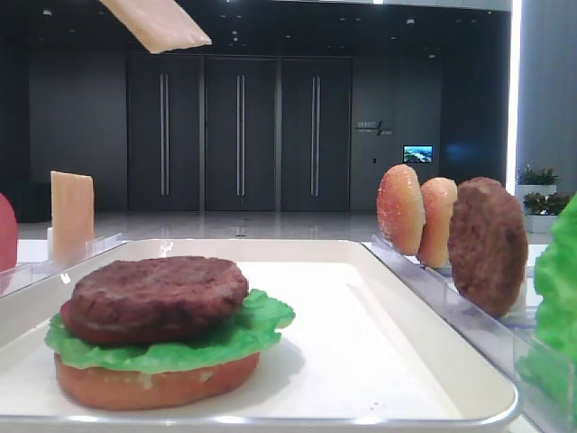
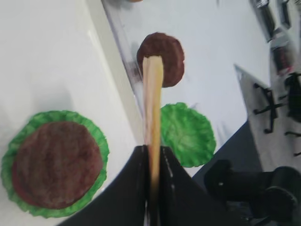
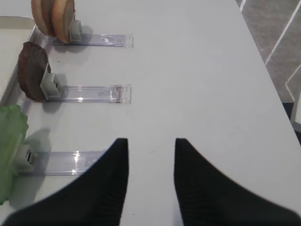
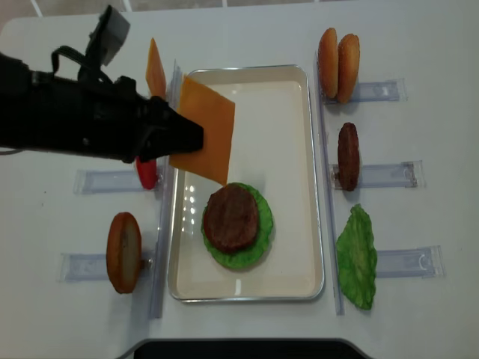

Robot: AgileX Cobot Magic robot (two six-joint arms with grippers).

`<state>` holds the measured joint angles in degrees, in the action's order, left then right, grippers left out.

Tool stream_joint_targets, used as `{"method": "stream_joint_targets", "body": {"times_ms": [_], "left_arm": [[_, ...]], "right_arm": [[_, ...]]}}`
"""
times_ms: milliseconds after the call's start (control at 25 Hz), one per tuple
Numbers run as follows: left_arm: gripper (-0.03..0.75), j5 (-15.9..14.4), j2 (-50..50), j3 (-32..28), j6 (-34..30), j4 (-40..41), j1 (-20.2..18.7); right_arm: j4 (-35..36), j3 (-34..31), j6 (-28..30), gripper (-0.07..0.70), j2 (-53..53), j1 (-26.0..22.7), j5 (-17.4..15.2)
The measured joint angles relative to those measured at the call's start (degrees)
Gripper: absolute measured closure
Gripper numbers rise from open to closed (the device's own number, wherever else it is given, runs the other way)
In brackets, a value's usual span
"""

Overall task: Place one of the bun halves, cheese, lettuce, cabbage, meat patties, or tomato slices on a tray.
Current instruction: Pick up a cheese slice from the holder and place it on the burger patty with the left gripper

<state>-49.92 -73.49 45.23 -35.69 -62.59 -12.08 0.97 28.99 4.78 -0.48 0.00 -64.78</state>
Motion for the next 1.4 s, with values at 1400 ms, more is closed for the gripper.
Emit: {"method": "stream_joint_targets", "body": {"times_ms": [1400], "left_arm": [[0.686, -12.38, -10.08, -14.58, -21.57, -13.16, 9.36]], "right_arm": [[0.00, 0.00, 0.00, 0.397, 0.00, 0.00, 0.00]]}}
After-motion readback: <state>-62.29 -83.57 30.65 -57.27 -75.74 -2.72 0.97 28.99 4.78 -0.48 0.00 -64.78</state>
